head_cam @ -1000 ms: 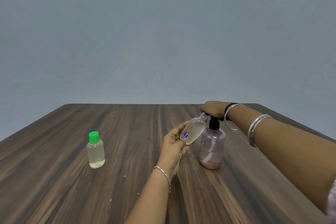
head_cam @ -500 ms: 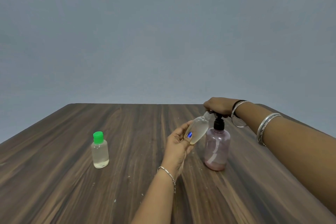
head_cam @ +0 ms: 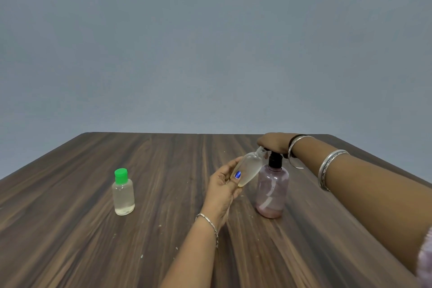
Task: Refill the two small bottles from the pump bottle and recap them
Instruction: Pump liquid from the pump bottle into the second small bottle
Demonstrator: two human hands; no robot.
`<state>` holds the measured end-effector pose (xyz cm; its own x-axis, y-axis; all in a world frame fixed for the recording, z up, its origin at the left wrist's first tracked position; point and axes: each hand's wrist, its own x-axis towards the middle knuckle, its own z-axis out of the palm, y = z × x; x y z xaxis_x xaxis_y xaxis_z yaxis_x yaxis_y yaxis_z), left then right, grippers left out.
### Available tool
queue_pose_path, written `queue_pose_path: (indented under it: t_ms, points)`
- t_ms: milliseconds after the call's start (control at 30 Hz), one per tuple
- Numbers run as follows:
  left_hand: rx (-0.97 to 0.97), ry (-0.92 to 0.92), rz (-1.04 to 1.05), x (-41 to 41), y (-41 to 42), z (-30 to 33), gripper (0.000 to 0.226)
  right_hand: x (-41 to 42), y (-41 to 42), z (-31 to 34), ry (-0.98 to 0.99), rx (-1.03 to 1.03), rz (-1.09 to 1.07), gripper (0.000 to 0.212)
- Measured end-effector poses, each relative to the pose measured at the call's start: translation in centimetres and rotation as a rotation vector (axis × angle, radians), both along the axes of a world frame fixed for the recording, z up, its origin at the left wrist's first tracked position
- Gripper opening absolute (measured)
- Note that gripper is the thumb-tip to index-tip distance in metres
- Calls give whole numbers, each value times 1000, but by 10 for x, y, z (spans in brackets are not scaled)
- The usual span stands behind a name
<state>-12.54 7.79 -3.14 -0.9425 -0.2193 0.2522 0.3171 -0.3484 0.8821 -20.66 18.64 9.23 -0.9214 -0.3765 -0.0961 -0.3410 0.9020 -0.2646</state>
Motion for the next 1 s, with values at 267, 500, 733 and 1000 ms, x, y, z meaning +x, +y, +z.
queue_pose_path:
  t_ms: [267, 500, 733, 1000]
  points:
    - [10, 4, 4, 1, 0, 2, 36, 2, 5, 12, 15, -32, 29, 34]
    - [17, 16, 7, -1, 0, 0, 33, 1, 6, 10, 41, -38, 67, 36]
    - [16, 19, -3, -2, 0, -1, 33, 1, 0, 0, 26, -40, -15, 37]
    - [10, 4, 2, -1, 1, 0, 33, -2, 3, 1, -16, 0, 13, 34]
